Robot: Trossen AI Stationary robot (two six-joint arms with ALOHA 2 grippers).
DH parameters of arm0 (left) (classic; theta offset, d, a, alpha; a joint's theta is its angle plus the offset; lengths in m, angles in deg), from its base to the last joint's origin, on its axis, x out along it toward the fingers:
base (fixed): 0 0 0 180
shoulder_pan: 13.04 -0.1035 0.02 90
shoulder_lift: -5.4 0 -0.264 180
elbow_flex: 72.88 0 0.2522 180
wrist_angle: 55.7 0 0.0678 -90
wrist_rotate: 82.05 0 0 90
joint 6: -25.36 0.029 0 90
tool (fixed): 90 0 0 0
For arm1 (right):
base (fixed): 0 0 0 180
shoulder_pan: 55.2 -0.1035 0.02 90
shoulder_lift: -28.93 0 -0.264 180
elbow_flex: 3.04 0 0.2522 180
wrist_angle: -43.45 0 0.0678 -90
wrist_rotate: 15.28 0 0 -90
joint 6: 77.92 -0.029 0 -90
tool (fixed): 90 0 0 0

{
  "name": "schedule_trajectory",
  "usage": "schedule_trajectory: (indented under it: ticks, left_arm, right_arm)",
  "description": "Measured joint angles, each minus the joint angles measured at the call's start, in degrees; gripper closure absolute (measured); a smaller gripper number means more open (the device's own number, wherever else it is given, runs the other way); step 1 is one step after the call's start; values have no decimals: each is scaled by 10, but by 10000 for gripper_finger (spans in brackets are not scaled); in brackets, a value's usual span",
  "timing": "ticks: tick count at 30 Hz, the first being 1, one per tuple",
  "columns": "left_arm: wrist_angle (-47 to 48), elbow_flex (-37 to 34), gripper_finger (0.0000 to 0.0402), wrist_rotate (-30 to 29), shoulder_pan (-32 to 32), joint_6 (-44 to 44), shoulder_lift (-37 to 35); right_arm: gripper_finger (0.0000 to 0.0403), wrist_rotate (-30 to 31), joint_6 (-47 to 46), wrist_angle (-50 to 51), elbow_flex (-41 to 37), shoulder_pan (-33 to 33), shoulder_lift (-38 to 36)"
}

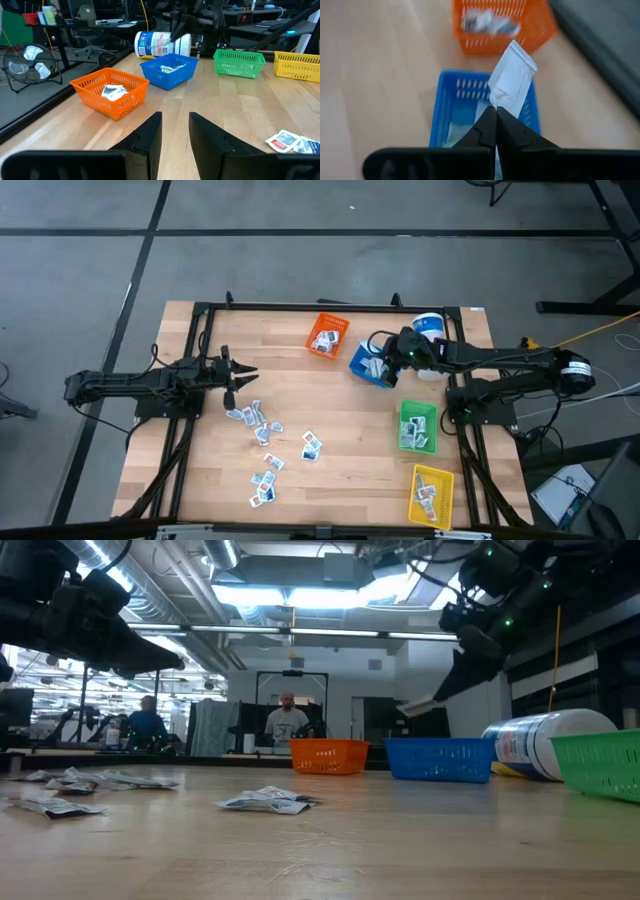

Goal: Pick & Place First Aid Supplies
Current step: Put the green bandage pack into the blue basket, then put the blue alcohol pad into the green basket

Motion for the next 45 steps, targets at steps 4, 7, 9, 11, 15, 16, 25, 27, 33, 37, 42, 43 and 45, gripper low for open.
schedule_trajectory:
  ticks: [4,7,9,11,15,16,25,27,33,37,42,43,45]
  left_arm:
    - [0,0,309,0,0,0,0]
    - [0,0,311,0,0,0,0]
    - [0,0,311,0,0,0,0]
    - [0,0,310,0,0,0,0]
    - [0,0,309,-1,0,0,0]
    - [0,0,310,-1,0,0,0]
    - [0,0,309,-1,0,0,0]
    - [0,0,310,-1,0,0,0]
    - [0,0,309,-1,0,0,0]
    - [0,0,310,-1,0,0,0]
    - [0,0,310,-1,0,0,0]
    - [0,0,309,-1,0,0,0]
    - [0,0,309,-1,0,0,0]
  right_arm:
    - [399,-63,-14,23,0,12,1]
    - [399,-66,-15,35,0,15,1]
    - [398,-62,-15,48,0,16,1]
    - [395,-62,-15,62,0,16,1]
    - [374,-62,-14,86,0,16,1]
    - [367,-62,-15,86,0,16,1]
    - [293,-62,-15,84,0,16,1]
    - [281,-62,-15,75,0,16,1]
    - [270,-64,-51,3,0,16,1]
    - [270,-93,-63,-31,0,15,1]
    - [270,-125,-64,-70,0,6,1]
    - [270,-125,-64,-81,0,2,1]
    - [269,-127,-64,-103,0,-9,1]
